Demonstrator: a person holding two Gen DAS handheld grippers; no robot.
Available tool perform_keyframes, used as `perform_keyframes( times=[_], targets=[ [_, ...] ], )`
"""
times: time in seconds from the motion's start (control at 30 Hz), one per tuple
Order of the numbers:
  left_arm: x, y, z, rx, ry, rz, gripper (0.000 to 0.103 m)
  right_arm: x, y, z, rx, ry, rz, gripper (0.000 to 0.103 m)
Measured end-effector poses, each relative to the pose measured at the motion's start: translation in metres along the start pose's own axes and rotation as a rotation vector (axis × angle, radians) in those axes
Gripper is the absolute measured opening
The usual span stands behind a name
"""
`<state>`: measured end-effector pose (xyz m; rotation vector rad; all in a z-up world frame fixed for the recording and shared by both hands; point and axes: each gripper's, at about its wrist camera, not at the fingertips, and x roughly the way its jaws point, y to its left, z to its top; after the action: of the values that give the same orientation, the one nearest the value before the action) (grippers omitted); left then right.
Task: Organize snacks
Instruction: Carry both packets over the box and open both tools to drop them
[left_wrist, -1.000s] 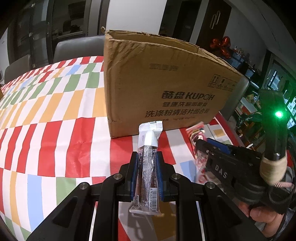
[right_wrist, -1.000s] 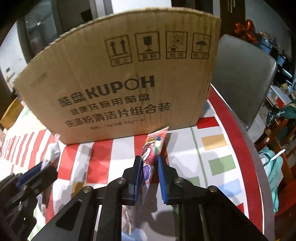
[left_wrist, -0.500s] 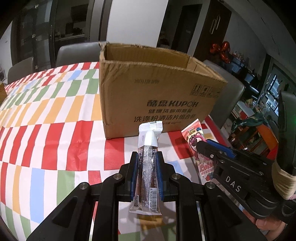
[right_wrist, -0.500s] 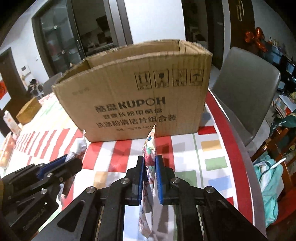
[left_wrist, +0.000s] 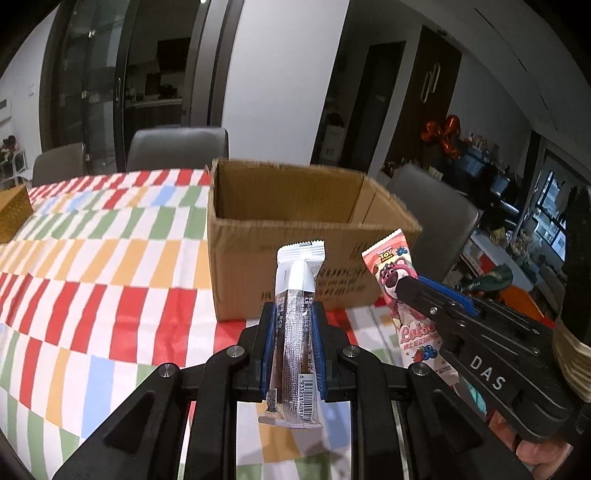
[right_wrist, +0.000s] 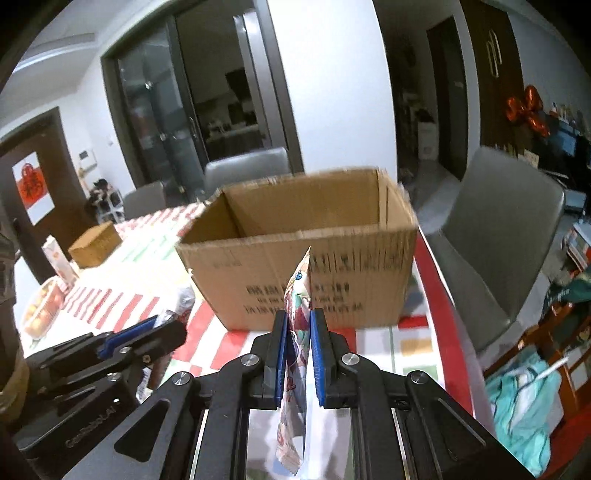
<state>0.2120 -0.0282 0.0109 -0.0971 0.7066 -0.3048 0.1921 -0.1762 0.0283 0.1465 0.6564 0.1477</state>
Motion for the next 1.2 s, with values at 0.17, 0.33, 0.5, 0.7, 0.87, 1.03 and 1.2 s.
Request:
perform_keyframes(
  times=[0.17,0.33,0.5,0.7,0.87,1.03,1.2],
  targets=[
    [-0.009,-0.005,0.019,0.011,-0.043,0.015,0.019,-0.015,0.002,0.022,-0.017,-0.061,0.027,0.013],
    [-0.013,-0.011,0.039,0.033,-0.071,0.022,0.019,-0.016,0.005,0.041,-0.027,-0.097,0.044,0.013],
    [-0.015,-0.015,0.064,0.063,-0.099,0.029,0.019,-0.014,0.008,0.068,-0.055,-0.137,0.045,0.013],
    [-0.01,-0.016,0.098,0.091,-0.121,0.037,0.019,-0.009,0.008,0.1,-0.083,-0.182,0.044,0.013],
    [0.004,-0.013,0.12,0.089,-0.109,0.033,0.019,0.002,0.006,0.122,-0.1,-0.194,0.058,0.013],
    [0.026,-0.012,0.132,0.099,-0.072,0.044,0.019,0.021,0.006,0.136,-0.124,-0.172,0.043,0.013],
    [0.049,-0.012,0.136,0.13,-0.045,0.072,0.02,0.046,-0.002,0.142,-0.125,-0.128,0.019,0.014]
  ],
)
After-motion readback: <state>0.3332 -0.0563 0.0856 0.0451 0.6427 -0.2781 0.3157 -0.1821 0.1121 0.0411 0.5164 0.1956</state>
